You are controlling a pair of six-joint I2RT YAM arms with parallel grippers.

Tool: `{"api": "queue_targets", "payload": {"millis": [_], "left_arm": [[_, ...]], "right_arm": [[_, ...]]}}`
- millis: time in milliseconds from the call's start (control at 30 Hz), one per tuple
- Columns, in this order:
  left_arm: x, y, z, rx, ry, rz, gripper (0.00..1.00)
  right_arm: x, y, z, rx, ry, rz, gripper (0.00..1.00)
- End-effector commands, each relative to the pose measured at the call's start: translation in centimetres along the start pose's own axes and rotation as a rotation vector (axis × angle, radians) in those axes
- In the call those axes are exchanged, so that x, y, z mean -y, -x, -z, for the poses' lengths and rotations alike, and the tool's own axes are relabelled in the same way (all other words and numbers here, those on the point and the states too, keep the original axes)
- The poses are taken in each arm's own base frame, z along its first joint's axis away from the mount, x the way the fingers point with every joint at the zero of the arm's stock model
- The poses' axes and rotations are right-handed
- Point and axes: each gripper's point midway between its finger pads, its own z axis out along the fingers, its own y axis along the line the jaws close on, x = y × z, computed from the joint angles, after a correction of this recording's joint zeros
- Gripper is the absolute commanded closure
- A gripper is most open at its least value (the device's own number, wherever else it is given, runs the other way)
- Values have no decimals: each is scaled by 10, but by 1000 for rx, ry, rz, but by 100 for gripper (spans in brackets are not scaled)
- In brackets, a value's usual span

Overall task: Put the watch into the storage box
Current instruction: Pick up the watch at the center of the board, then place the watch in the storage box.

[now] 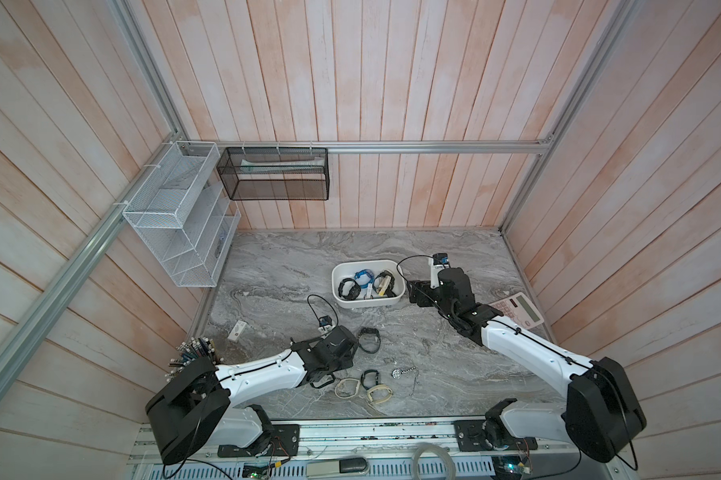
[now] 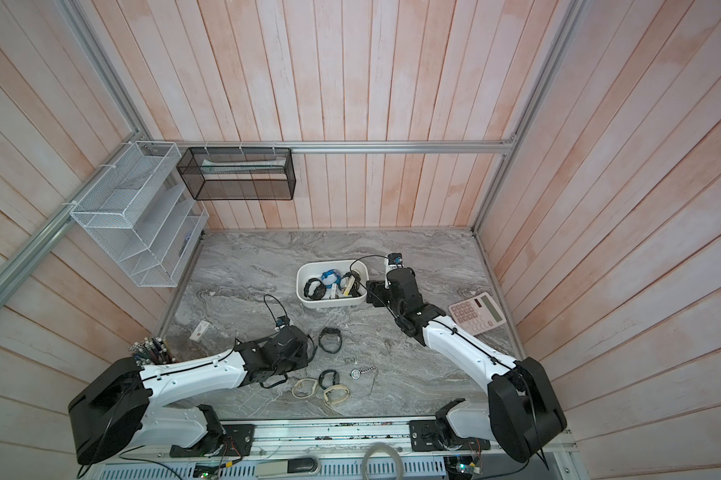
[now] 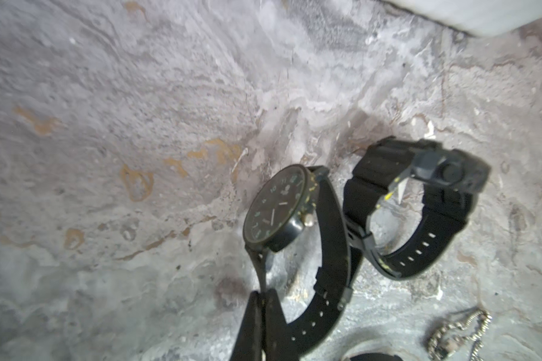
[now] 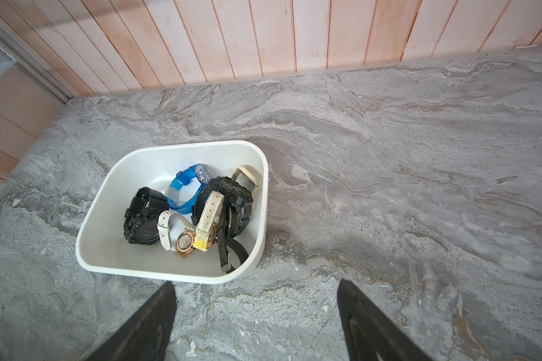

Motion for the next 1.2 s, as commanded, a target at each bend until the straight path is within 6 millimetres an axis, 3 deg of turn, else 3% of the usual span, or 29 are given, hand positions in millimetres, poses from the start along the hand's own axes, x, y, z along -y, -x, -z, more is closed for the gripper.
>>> {"api": "queue_targets", "payload": {"millis": [0,267,500,767,1167], "left_arm": [[13,34,17,84,-29,-36,100],[33,98,47,221,-30,-150,100],[53,168,51,322,-51,-208,100],[68,221,23,334,-86,-229,100],[80,251,-42,273,-81,-234,100]], "right_arm": [[1,1,-1,12,4,0,17],[1,1,0,13,5,-2,17],[2,1,3,10,-2,-2,17],[6,-2,5,9,-8,-8,17],[11,-6,5,2,-19,-8,17]]}}
